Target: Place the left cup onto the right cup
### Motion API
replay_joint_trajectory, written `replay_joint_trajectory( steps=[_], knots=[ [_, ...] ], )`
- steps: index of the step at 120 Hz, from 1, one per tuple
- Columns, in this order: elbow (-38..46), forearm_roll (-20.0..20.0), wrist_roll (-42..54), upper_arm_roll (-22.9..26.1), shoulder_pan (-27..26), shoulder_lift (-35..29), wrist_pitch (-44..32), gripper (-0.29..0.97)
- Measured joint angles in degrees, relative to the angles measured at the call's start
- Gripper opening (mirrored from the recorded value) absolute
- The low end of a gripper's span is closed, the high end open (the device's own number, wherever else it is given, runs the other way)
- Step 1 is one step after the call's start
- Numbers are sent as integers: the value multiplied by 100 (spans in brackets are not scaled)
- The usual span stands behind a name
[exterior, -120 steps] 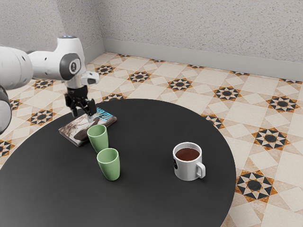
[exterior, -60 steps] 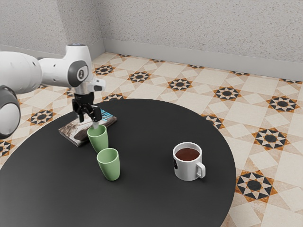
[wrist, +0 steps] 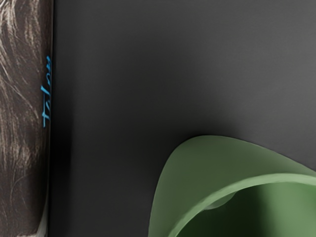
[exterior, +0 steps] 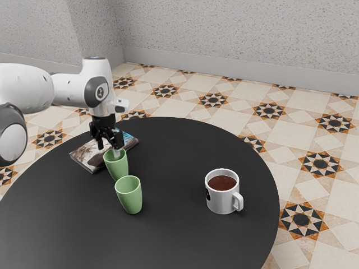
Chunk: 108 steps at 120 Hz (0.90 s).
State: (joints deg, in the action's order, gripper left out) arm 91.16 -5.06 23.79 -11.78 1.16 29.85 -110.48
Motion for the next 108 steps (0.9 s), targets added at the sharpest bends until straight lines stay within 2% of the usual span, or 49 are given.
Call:
replay_joint_trajectory(
  steps=[32, 65, 90, 108],
  knots=[
    [7, -12, -51, 5, -2, 42, -4, 50],
    [2, -81, -170, 9, -34, 34, 6, 27],
    [15, -108, -230, -27, -38, 23, 16, 4],
    [12, -116, -263, -27, -44, 18, 12, -4]
  ],
)
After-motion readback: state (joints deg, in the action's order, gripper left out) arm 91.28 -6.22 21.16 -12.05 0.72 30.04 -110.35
